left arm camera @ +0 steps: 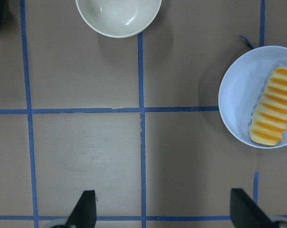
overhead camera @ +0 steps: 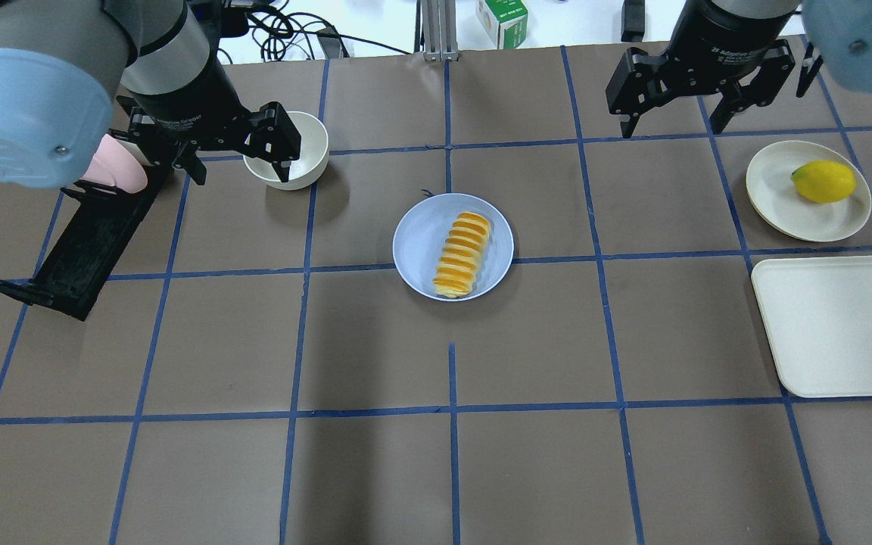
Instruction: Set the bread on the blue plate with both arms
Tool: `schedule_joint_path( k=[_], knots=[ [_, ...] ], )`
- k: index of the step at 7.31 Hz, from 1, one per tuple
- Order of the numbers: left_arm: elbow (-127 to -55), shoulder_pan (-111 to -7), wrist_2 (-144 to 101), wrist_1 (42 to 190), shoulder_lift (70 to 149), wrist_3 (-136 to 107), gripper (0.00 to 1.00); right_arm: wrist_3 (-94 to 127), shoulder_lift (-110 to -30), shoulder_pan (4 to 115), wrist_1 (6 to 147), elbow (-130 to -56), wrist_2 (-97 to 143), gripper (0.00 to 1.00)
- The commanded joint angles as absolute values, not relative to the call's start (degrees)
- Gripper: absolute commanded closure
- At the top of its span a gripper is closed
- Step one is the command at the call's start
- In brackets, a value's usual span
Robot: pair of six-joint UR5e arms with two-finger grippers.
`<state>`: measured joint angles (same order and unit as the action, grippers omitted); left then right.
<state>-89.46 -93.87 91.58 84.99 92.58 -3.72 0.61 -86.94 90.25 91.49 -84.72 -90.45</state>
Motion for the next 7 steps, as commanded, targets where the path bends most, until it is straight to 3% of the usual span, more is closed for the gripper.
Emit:
schedule_joint_path(
  k=[1,7],
  knots=[
    [-89.47,-93.87,91.67,84.99,92.55,-3.78,0.0,0.62,-87.01,90.26,91.49,-84.73,-90.44,0.0],
    [-90.08,-93.96,91.76,85.25,92.11,-3.08,0.0,0.62,-87.01,90.26,91.49,-84.81,-90.53,0.0]
  ],
)
